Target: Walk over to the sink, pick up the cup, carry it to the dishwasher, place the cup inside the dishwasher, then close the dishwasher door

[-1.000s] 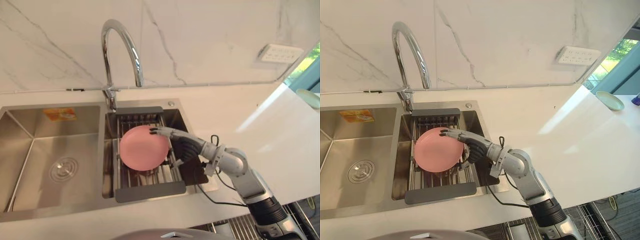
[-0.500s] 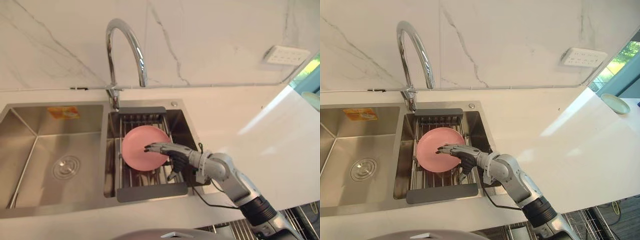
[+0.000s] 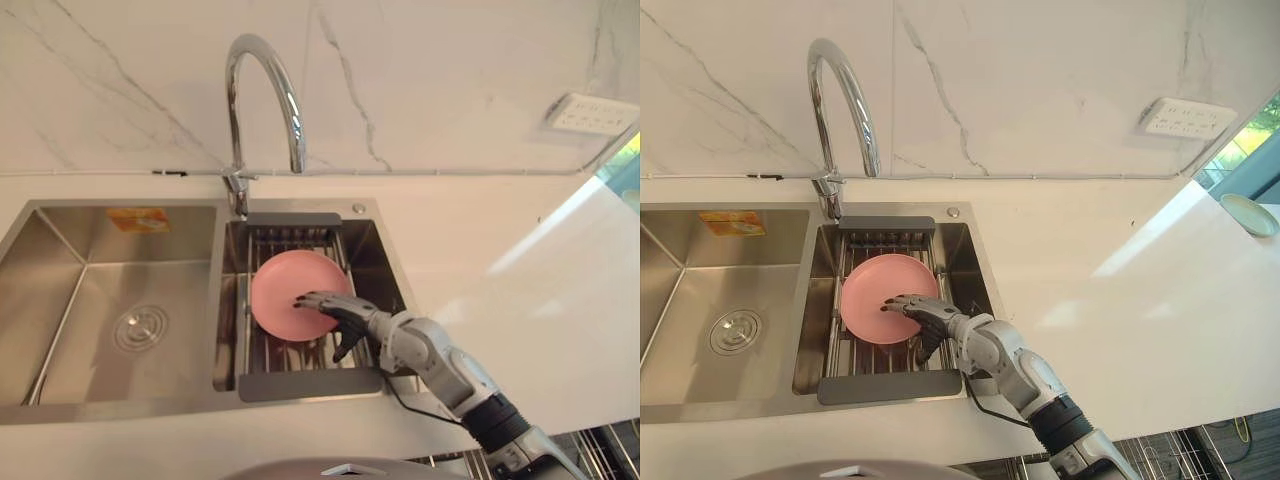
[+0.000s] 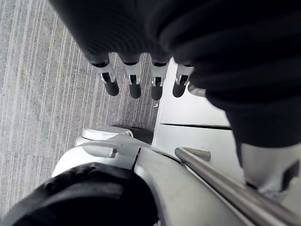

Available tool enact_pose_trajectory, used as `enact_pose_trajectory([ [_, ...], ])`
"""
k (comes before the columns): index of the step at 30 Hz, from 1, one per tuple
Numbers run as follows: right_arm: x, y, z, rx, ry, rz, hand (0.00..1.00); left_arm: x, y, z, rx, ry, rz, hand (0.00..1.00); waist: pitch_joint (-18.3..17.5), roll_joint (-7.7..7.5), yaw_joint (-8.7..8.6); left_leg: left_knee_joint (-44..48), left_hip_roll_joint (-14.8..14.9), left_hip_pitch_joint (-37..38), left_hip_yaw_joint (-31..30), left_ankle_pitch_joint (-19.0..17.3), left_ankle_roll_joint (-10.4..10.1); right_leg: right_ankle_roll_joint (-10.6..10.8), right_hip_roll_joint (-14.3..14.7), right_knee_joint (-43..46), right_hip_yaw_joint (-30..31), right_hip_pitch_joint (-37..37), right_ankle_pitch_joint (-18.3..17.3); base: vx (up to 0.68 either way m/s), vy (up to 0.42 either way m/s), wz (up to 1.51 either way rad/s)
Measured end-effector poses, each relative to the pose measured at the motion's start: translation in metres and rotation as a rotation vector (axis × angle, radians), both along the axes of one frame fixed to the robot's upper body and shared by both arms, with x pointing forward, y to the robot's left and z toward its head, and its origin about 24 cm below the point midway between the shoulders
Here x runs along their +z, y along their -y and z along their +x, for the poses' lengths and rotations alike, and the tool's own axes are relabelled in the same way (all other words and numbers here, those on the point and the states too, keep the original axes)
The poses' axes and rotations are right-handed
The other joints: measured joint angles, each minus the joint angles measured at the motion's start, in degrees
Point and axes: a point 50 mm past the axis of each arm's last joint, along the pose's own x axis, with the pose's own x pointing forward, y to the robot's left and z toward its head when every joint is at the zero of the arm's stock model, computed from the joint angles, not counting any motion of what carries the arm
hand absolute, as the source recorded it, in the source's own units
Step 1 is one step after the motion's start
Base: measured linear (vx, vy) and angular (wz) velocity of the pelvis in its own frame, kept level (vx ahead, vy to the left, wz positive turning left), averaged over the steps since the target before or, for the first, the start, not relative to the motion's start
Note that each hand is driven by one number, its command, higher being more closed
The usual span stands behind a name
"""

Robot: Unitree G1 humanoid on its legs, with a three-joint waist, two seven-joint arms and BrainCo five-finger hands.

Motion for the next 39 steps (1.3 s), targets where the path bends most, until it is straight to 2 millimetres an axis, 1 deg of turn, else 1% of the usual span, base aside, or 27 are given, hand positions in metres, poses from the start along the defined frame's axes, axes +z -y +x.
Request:
enact_pose_trajectory([
  [3, -0.010, -0.002, -0.002, 0.005, 0.007, -0.046, 0.00, 0.000, 0.000, 0.001, -0.002, 0.002, -0.001, 0.00, 0.1, 0.06, 0.30, 0.0, 0.0, 0.0, 0.0, 0.0, 0.0, 0.0, 0.0, 0.0, 0.0, 0.0, 0.0, 0.00, 0.000, 0.00],
  [7, -0.014, -0.005, 0.000, -0.003, 0.058, -0.063, 0.00, 0.000, 0.001, 0.002, -0.007, 0.002, -0.002, 0.00, 0.2, 0.23, 0.44, 0.0, 0.0, 0.0, 0.0, 0.0, 0.0, 0.0, 0.0, 0.1, 0.0, 0.2, 0.0, -0.04, -0.006, 0.00],
  [12, -0.015, -0.010, 0.007, -0.038, 0.138, -0.053, 0.00, 0.000, 0.001, 0.003, -0.029, 0.001, 0.004, 0.00, 0.3, 0.30, 0.48, 0.0, -0.1, 0.0, -0.2, 0.1, 0.2, 0.0, -0.1, 0.2, -0.1, 0.2, 0.0, -0.01, -0.001, 0.01],
  [14, -0.015, -0.011, 0.007, -0.045, 0.163, -0.046, 0.00, 0.001, 0.001, 0.005, -0.035, 0.003, 0.004, 0.00, 0.3, 0.34, 0.84, 0.0, -0.2, 0.0, -0.4, 0.2, 0.2, 0.1, -0.2, 0.2, -0.4, 0.2, 0.0, -0.01, -0.001, 0.07],
  [22, -0.009, -0.009, 0.013, -0.104, 0.317, 0.033, 0.00, 0.001, 0.002, 0.006, -0.076, 0.001, 0.012, 0.00, 0.4, 0.38, 0.98, 0.0, -0.4, 0.0, -1.3, 0.4, 0.4, 0.2, -0.4, 0.2, -1.3, 0.3, -0.1, 0.00, 0.000, 0.05],
  [27, -0.007, -0.012, 0.012, -0.117, 0.377, 0.071, 0.00, 0.001, 0.002, 0.006, -0.095, -0.002, 0.018, 0.00, 0.4, 0.39, 0.96, 0.0, -0.4, -0.4, -1.3, 0.4, 0.4, 0.2, -0.5, 0.3, -1.4, 0.3, -0.1, -0.02, -0.002, 0.00],
  [39, -0.009, -0.008, 0.019, -0.208, 0.477, 0.090, 0.00, 0.001, 0.002, 0.007, -0.117, -0.004, 0.025, 0.00, 0.3, 0.35, 1.25, -0.4, -0.5, -0.5, -1.9, 1.1, 0.5, 0.1, -0.6, 0.6, -1.8, 0.3, -0.1, -0.03, -0.004, 0.02],
])
